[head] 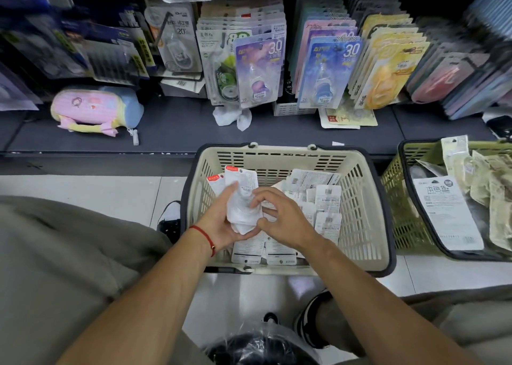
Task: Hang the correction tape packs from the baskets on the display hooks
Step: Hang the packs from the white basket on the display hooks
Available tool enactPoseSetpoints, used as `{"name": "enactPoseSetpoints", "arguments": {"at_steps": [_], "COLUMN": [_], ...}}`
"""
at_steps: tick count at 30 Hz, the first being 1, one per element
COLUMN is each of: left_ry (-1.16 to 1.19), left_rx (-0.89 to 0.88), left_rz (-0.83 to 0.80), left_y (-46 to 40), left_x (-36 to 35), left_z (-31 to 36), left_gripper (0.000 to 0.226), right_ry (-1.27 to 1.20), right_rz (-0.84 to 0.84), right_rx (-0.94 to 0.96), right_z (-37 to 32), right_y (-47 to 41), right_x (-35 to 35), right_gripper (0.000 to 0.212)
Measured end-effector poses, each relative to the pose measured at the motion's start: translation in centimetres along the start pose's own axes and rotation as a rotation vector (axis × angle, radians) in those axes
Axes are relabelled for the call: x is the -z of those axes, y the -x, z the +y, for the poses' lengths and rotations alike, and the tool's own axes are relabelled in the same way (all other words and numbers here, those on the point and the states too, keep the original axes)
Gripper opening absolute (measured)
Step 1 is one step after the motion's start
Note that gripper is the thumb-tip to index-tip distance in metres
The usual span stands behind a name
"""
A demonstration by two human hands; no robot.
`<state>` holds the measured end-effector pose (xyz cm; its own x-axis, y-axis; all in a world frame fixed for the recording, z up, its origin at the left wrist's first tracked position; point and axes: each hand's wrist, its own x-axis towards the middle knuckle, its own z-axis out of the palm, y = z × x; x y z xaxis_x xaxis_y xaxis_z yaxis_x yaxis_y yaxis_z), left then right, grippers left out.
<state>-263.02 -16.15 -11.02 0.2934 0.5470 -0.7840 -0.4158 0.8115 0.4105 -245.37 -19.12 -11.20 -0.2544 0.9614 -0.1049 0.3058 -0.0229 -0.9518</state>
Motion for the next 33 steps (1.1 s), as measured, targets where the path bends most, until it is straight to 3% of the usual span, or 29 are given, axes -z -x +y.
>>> {"name": "enactPoseSetpoints", "arguments": {"at_steps": [3,5,9,11,13,16,19,21,24,26,28,31,33], "left_ry": [-0.154,-0.180,-0.137,-0.124,-0.126,-0.120,-0.115,-0.096,-0.091,-0.082,-0.087,-0.023,0.002], "left_rx": [-0.070,-0.111,-0.186,-0.227,-0.275,-0.329,-0.387,-0.417,-0.436,-0.423,-0.397,-0.395,-0.440], "left_rz": [0.111,0.182,0.248,0.256,0.261,0.243,0.265,0.254,0.196,0.128,0.011,-0.098,-0.152], "left_y": [-0.1,0.0,0.7,1.1,1.5,2.0,2.0,2.0,2.1,2.4,3.1,3.6,4.2], "left_x": [0.1,0.3,1.4,2.0,2.4,2.5,2.0,1.4,-0.1,-1.4,-3.0,-4.3,-5.2], "left_z": [-0.2,-0.2,0.1,0.3,0.6,0.9,0.9,0.7,0.6,0.5,0.7,1.1,1.6], "left_gripper": [0.035,0.030,0.033,0.035,0.040,0.042,0.055,0.062,0.054,0.042,0.016,0.040,0.047], "right_ry": [-0.103,0.059,0.591,0.673,0.709,0.586,0.362,0.228,0.087,0.065,0.104,0.092,0.052], "right_rz": [0.158,0.232,-0.187,-0.237,-0.218,-0.159,0.076,0.272,0.543,0.558,0.471,0.349,0.388], "right_rx": [-0.155,-0.271,-0.350,-0.319,-0.280,-0.326,-0.367,-0.306,-0.114,0.007,0.101,0.233,0.253], "right_z": [0.7,2.2,5.9,6.8,7.4,7.5,6.1,4.2,0.3,-2.5,-4.5,-5.5,-6.2], "right_y": [-1.6,-2.4,-3.1,-3.1,-3.2,-3.2,-3.0,-2.6,-1.9,-1.6,-1.1,-0.4,-0.5], "right_x": [0.0,0.3,-0.8,-2.2,-2.9,-2.4,0.2,2.1,3.8,3.9,3.4,2.5,2.6], "right_gripper": [0.033,0.026,0.052,0.061,0.056,0.037,0.032,0.024,0.024,0.030,0.034,0.033,0.019]}}
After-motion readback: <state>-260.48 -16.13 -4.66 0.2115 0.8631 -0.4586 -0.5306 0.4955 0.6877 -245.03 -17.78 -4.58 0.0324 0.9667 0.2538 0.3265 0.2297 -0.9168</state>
